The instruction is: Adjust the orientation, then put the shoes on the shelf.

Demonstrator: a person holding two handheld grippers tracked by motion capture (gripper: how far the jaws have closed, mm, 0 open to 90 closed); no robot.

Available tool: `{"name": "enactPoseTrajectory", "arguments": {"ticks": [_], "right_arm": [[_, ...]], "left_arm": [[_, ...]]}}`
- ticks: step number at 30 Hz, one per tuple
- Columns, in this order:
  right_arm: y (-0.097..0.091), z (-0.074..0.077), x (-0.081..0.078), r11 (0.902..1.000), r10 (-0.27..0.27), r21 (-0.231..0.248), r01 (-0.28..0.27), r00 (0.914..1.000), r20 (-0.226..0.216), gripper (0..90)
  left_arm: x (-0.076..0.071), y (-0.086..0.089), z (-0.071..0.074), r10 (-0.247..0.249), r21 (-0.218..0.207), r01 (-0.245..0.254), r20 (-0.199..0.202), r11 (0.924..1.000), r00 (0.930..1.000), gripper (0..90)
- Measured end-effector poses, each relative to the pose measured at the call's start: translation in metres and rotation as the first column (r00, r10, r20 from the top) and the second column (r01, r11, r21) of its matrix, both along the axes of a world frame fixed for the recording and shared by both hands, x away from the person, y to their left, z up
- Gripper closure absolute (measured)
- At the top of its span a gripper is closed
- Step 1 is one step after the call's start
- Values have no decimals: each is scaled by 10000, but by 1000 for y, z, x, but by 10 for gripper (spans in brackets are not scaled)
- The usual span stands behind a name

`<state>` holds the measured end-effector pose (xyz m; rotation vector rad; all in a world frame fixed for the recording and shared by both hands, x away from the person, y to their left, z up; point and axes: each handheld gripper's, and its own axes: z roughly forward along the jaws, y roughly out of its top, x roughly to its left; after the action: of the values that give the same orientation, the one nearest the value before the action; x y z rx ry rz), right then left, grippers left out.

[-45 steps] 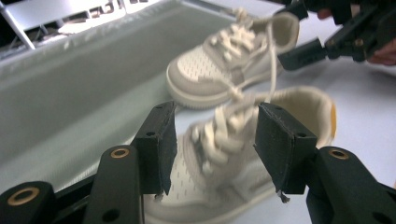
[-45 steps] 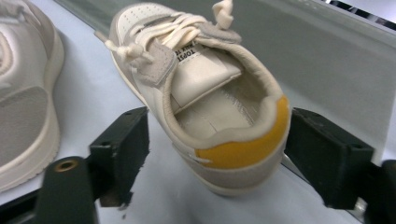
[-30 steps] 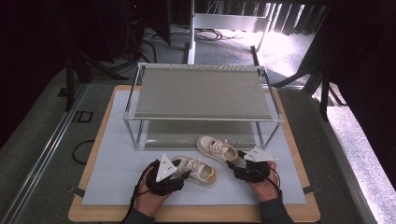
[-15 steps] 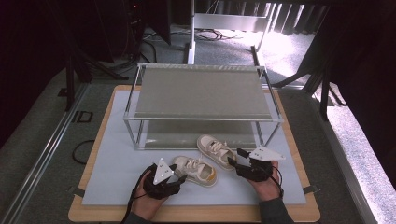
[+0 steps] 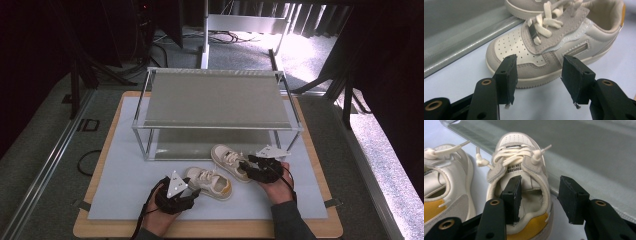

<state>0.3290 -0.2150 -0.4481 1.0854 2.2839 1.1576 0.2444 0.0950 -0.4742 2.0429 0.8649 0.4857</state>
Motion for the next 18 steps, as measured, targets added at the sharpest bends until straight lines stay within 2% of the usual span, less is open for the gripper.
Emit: {"name": "enactPoseTrajectory", "arguments": {"ticks": [5,9,18], "right_arm": [[1,0,3,9997,189,192,-181,9988,-450,587],[2,2,3,9999,137,-24,-138,9992,-389,644],[5,1,-1,10000,31,79,-27,9988,-482,688]], "left_arm": [[0,2,-2,7,-1,-7,-142,10000,9999,457],[-1,2,-4,59,-8,-60,-160,10000,9999,456],[0,1,-4,110,-3,-110,-166,9999,9998,449]]}}
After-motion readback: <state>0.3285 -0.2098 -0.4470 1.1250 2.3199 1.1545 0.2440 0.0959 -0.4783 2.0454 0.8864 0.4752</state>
